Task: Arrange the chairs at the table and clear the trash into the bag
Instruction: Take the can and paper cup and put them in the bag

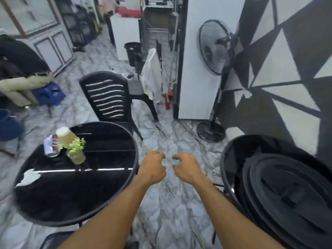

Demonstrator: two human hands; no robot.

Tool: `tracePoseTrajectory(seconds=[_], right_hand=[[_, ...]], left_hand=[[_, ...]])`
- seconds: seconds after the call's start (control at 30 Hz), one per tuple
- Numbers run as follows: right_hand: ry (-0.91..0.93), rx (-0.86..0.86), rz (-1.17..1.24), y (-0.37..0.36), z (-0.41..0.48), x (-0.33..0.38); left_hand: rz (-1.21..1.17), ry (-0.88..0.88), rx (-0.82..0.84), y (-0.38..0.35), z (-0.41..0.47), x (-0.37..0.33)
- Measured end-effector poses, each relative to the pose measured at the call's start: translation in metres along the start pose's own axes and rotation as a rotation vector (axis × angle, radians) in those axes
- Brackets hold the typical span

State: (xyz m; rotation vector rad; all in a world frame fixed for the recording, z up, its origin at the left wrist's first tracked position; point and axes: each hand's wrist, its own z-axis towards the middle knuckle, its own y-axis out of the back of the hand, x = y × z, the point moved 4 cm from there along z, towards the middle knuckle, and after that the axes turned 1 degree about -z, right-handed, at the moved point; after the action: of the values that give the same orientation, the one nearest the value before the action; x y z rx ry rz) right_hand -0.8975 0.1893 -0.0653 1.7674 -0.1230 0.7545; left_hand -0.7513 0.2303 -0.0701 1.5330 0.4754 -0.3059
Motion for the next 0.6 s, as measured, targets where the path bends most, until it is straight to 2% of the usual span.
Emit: tracePoseTrajectory(seconds=[0.37,0.6], right_hand=[[0.51,0.26,-0.084,-0.126,0.111,0.26],[0.639,0.392,-0.066,-0.183,0.216,0.358]], left_hand=[[-0.001,0.478,-0.261,0.138,-0.062,0.222],[-0.105,0.786,-0.42,0.185,-0.039,0.332]])
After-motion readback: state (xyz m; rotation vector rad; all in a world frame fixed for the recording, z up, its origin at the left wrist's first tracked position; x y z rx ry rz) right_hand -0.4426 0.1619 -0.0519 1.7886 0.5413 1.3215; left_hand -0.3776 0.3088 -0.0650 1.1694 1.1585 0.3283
